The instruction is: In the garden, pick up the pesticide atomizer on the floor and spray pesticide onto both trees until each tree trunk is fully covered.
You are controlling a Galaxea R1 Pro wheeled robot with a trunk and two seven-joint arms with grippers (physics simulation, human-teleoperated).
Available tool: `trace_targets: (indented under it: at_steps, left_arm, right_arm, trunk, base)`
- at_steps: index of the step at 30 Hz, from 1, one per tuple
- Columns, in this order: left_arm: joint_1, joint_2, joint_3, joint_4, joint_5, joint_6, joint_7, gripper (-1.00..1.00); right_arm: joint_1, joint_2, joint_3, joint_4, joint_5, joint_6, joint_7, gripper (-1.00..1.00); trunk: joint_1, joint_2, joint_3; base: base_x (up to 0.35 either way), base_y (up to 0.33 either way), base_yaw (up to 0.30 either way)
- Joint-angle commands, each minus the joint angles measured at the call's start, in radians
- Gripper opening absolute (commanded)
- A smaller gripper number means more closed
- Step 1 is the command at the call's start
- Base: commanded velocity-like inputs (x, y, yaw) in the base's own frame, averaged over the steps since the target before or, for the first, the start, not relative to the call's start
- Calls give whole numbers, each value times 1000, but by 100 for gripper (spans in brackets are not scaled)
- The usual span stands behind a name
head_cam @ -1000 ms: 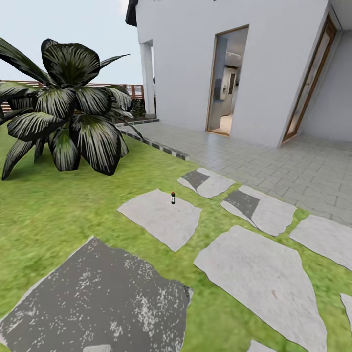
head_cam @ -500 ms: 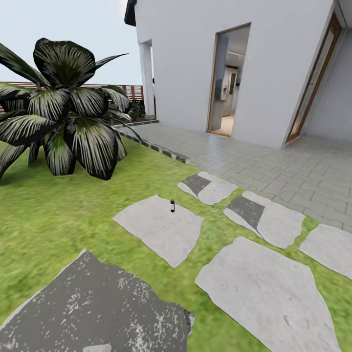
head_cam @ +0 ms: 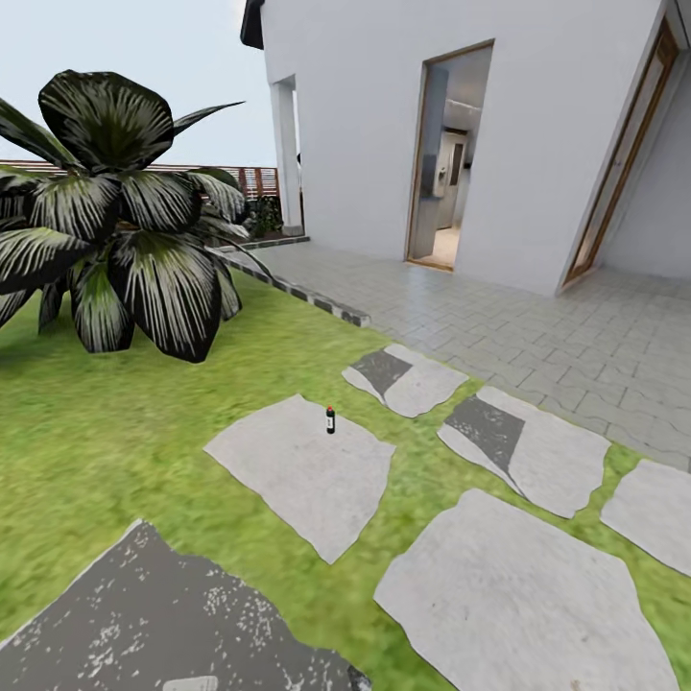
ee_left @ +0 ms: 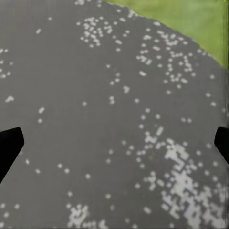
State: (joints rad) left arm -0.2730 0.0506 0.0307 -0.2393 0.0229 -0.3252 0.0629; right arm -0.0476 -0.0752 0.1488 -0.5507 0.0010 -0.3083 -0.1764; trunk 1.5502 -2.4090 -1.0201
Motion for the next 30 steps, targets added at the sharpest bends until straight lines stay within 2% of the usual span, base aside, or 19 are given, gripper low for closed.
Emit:
trace_targets:
  at_steps: [1, 10, 30]
  left_arm:
    - [0, 0, 0, 0, 0, 0, 0, 100]
    - [0, 0, 0, 0, 0, 0, 0, 100]
    - [0, 1, 0, 0, 0, 0, 0, 100]
  right_arm:
    - [0, 0, 0, 0, 0, 0, 0, 100]
    - [0, 0, 0, 0, 0, 0, 0, 100]
    - [0, 0, 1, 0, -1, 0, -1, 100]
  trunk:
    - [0, 0, 0]
    - [0, 0, 0]
    - [0, 0, 0]
  base:
    - [322, -119, 0]
    - [326, -85, 0]
    - [335, -3, 0]
